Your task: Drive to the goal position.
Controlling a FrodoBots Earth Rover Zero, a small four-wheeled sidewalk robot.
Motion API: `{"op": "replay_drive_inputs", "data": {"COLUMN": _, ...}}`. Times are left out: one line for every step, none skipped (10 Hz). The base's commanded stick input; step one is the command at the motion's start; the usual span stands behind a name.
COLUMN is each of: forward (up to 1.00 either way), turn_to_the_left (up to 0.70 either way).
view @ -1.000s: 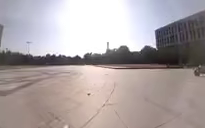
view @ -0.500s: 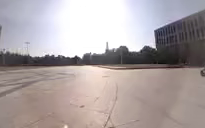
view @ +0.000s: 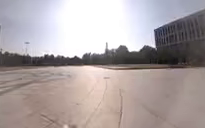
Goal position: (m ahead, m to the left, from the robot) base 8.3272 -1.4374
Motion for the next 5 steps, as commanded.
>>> {"op": "replay_drive_inputs", "data": {"forward": 1.0, "turn_to_the_left": 0.0}}
{"op": "replay_drive_inputs", "data": {"forward": 1.0, "turn_to_the_left": 0.0}}
{"op": "replay_drive_inputs", "data": {"forward": 1.0, "turn_to_the_left": 0.0}}
{"op": "replay_drive_inputs", "data": {"forward": 1.0, "turn_to_the_left": 0.0}}
{"op": "replay_drive_inputs", "data": {"forward": 1.0, "turn_to_the_left": 0.0}}
